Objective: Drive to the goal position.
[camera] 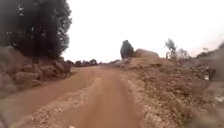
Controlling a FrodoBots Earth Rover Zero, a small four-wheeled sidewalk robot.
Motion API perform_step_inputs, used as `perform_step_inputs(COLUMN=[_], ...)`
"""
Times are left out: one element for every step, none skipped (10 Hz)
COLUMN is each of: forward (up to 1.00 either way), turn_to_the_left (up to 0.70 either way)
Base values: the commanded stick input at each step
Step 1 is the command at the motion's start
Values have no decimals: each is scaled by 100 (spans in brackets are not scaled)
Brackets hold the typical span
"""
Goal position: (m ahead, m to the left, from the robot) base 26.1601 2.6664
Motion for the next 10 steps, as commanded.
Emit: perform_step_inputs(forward=[50, 50, 50, 50, 50, 50, 50, 50, 50, 50], turn_to_the_left=[0, 0, 0, 0, 0, 0, 0, 0, 0, 0])
